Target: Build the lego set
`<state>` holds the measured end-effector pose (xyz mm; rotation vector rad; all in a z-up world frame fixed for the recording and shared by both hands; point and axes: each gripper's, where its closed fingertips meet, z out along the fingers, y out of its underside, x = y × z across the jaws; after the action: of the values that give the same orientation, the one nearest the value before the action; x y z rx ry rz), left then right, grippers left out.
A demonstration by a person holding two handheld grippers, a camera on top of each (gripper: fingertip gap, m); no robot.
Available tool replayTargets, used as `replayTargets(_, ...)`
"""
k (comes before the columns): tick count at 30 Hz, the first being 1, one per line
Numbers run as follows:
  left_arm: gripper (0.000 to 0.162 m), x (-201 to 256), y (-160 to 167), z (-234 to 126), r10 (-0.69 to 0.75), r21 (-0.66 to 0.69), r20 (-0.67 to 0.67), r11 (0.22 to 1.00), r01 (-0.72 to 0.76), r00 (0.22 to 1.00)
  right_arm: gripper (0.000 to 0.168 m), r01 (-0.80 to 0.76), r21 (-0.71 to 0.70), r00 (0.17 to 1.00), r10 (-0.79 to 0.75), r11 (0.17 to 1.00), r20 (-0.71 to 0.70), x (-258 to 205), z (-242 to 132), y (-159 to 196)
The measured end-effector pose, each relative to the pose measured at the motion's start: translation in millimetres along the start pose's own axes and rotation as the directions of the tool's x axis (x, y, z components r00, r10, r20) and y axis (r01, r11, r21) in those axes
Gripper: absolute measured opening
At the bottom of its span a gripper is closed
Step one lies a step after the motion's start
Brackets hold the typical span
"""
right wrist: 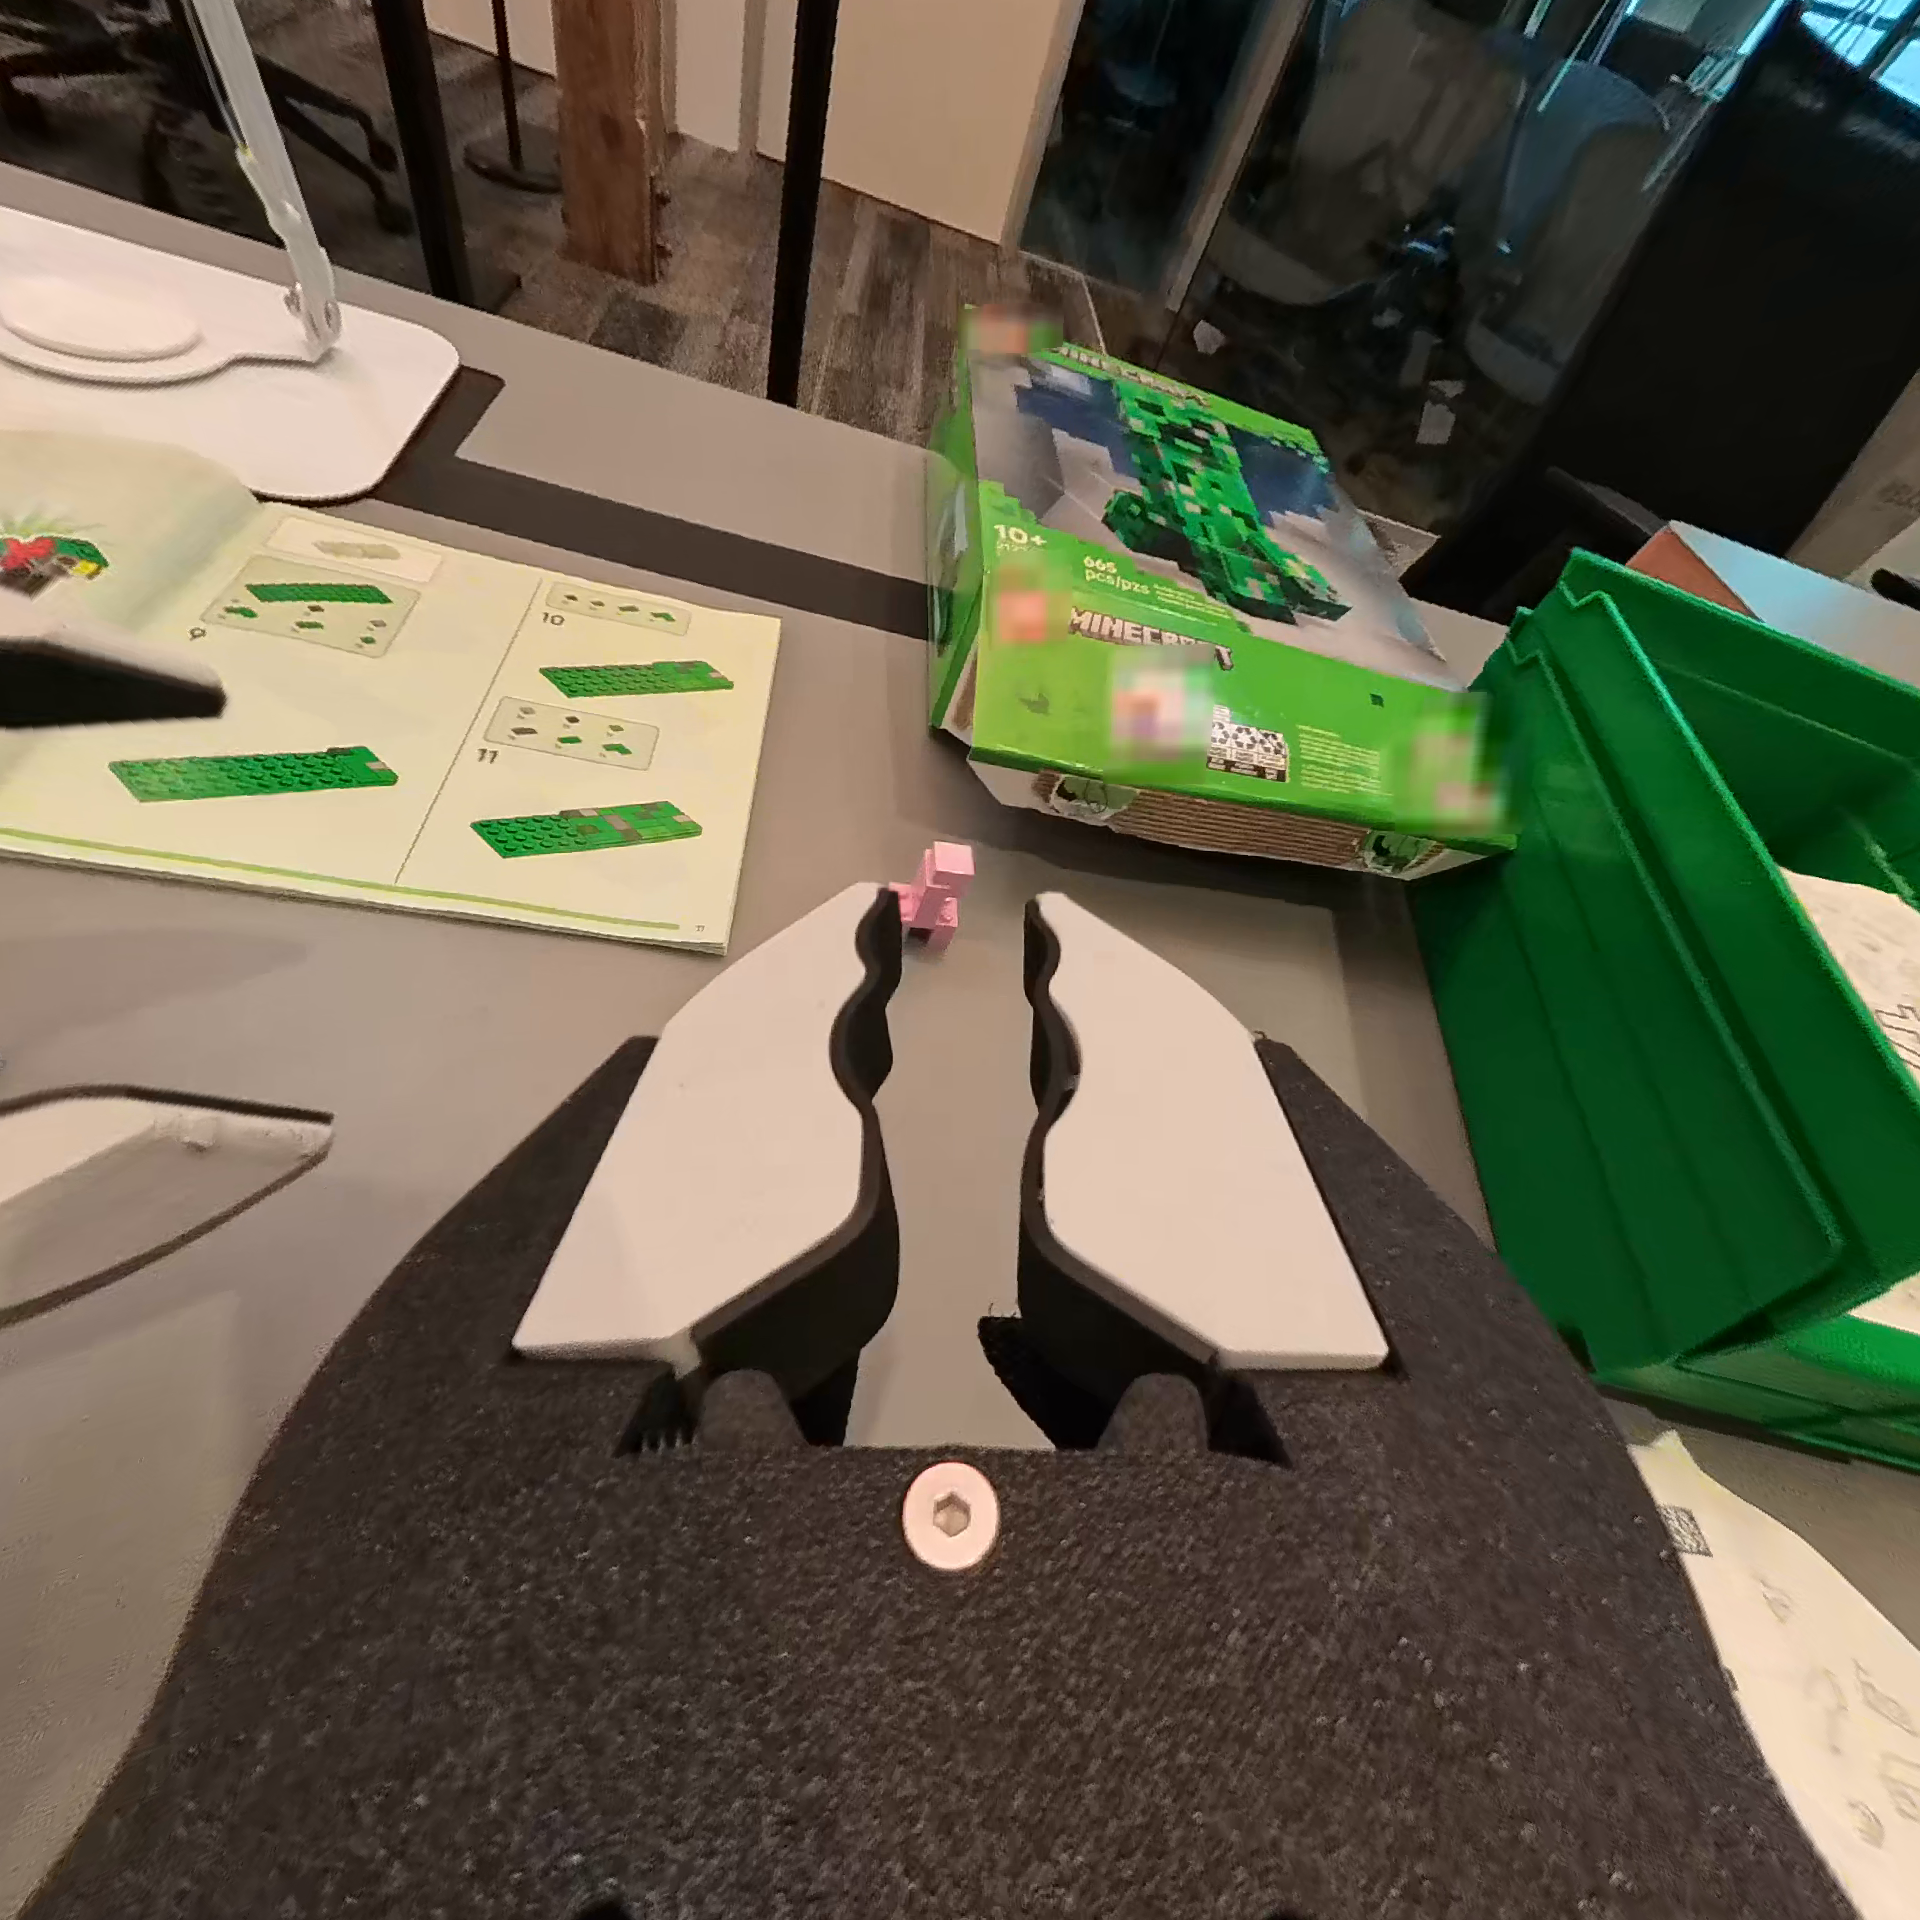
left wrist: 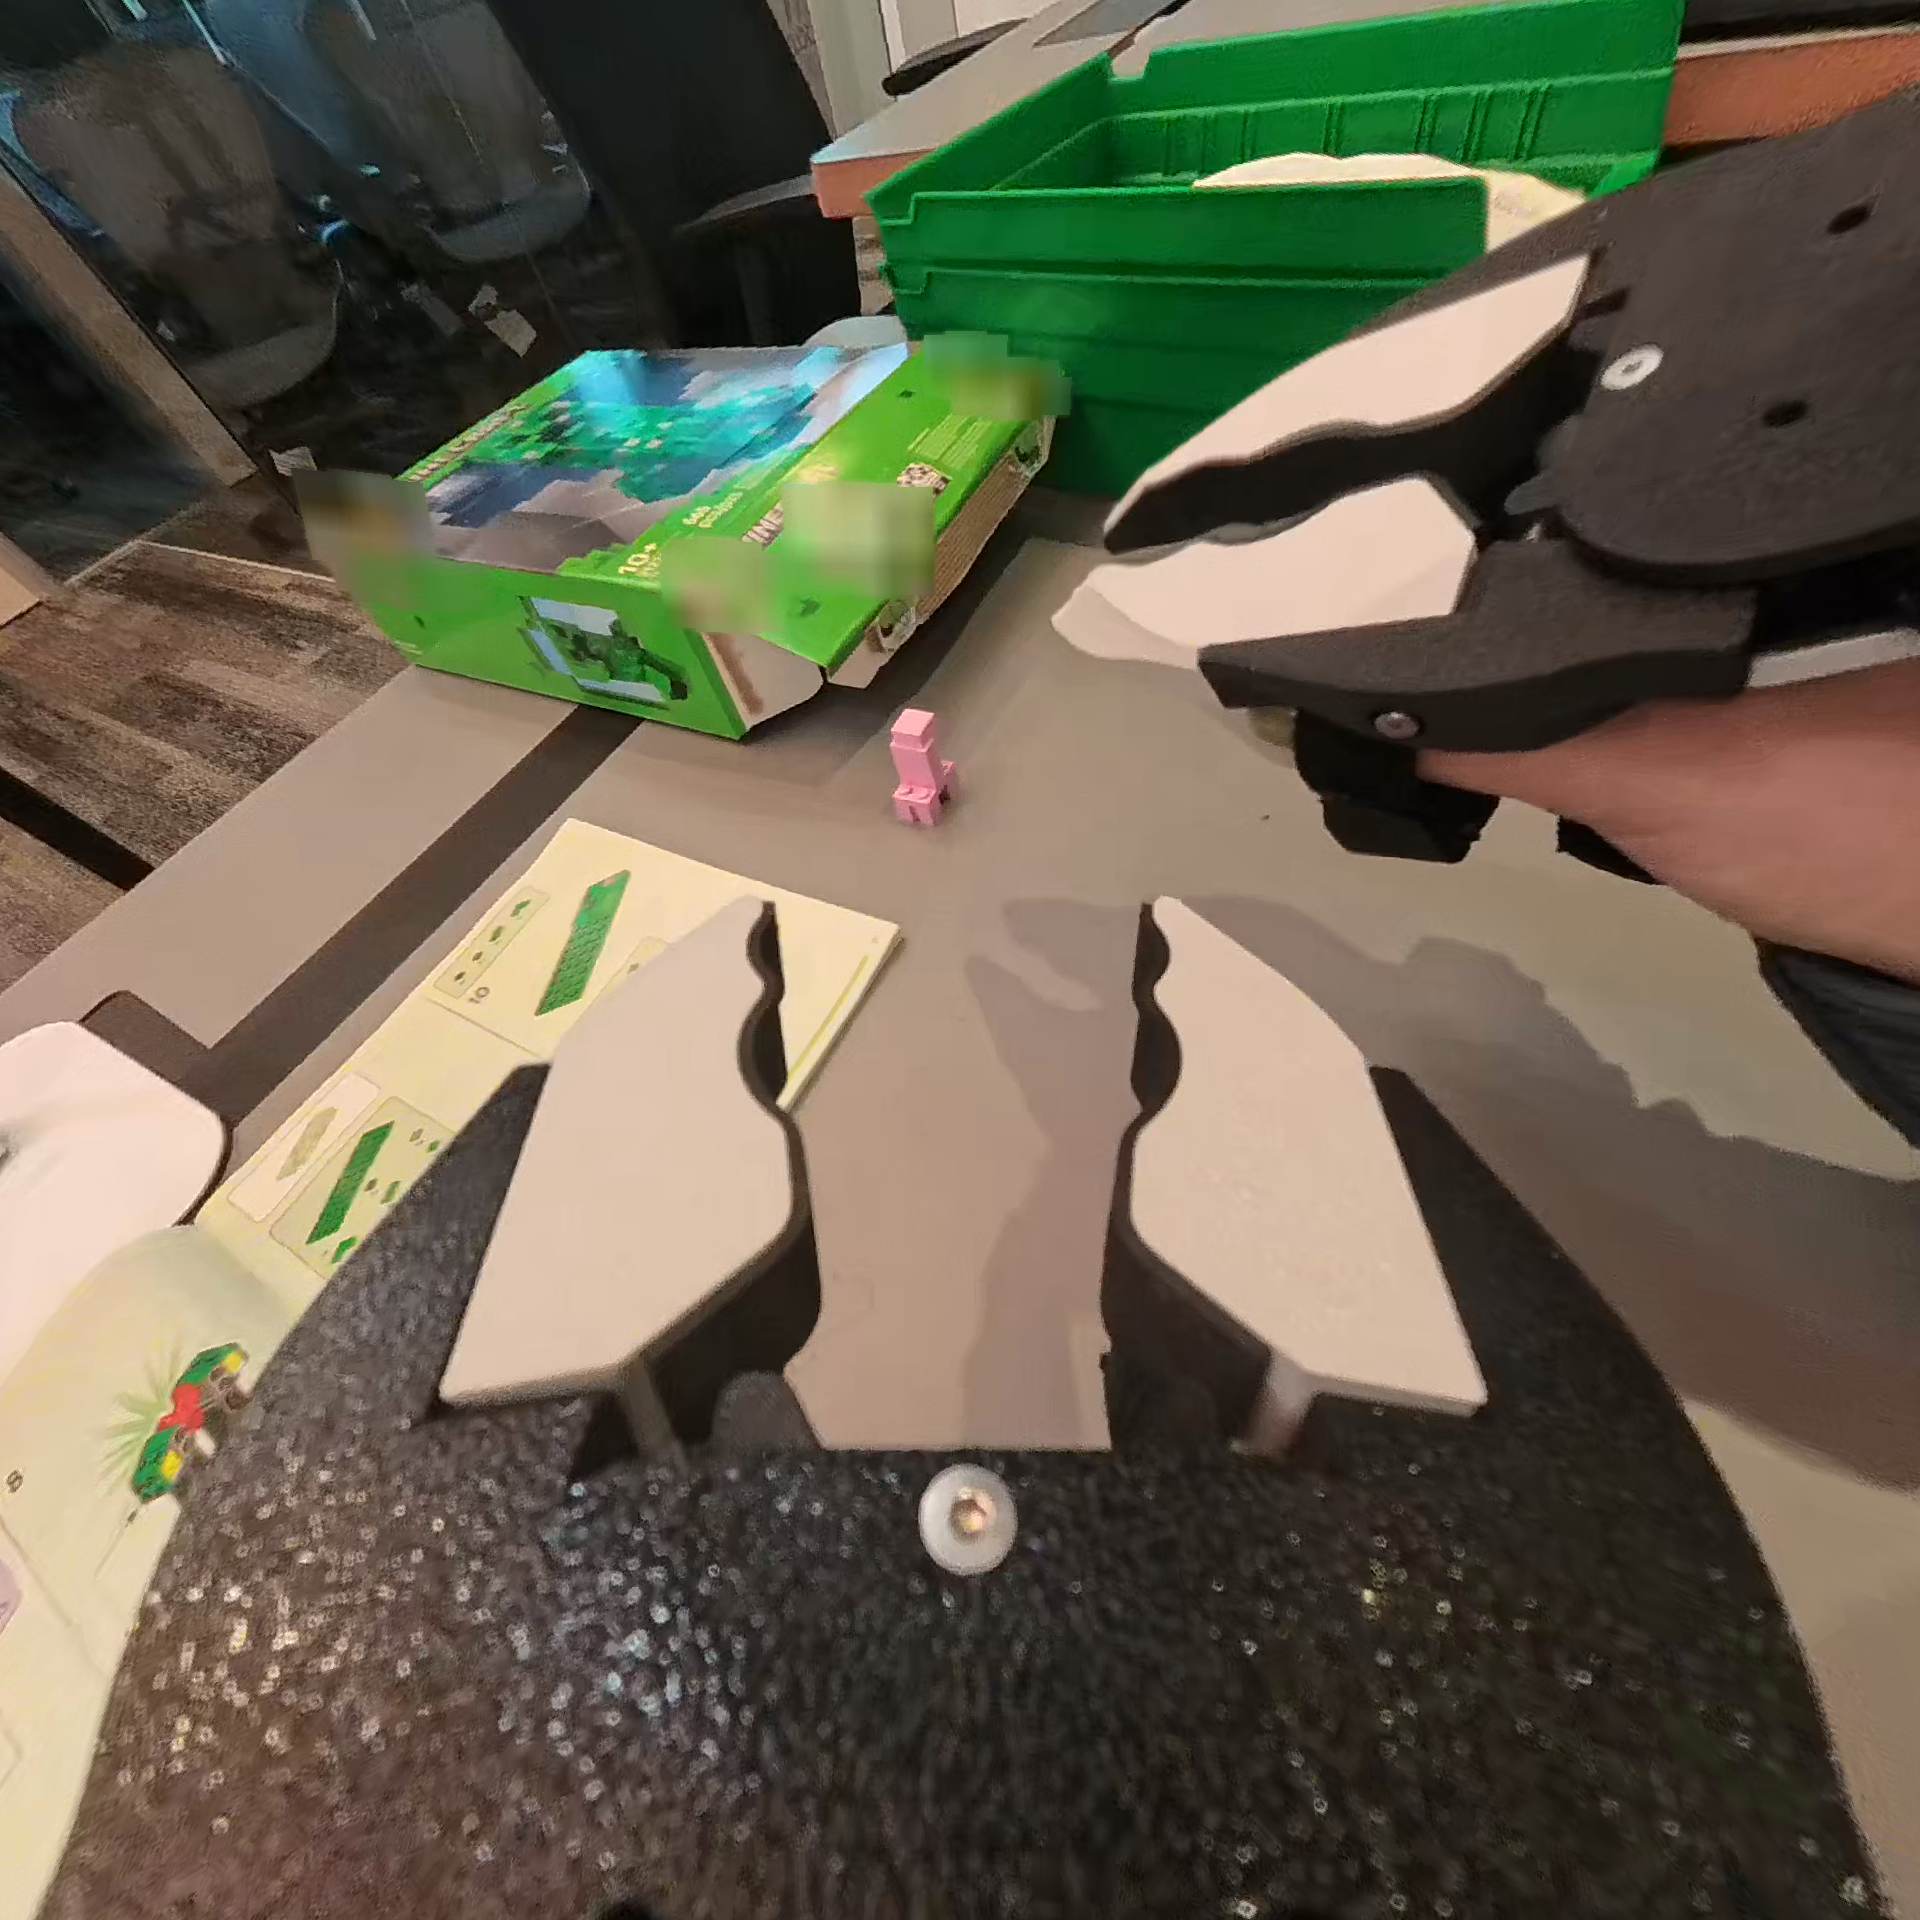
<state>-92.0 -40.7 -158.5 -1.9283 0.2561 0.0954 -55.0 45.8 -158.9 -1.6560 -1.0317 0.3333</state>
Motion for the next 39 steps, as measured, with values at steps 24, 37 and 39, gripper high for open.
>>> replayTargets(24,0.064,-19,-19,-7,-0.012,0.014,0.056,1.0,0.011,0.998,0.024,0.011,-0.017,0.999,-0.011,1.0,0.04,-3,5,-7)
replayTargets(37,0.06,-51,-110,79,-0.041,-0.021,0.195,0.999,0.046,0.98,0.02,-0.073,-0.021,0.997,0.073,0.997,0.009,94,27,-70)
replayTargets(39,0.058,-55,-109,93,-0.036,-0.044,0.216,0.998,0.047,0.976,0.021,-0.073,-0.046,0.997,0.074,0.996,0.016,100,32,-66)
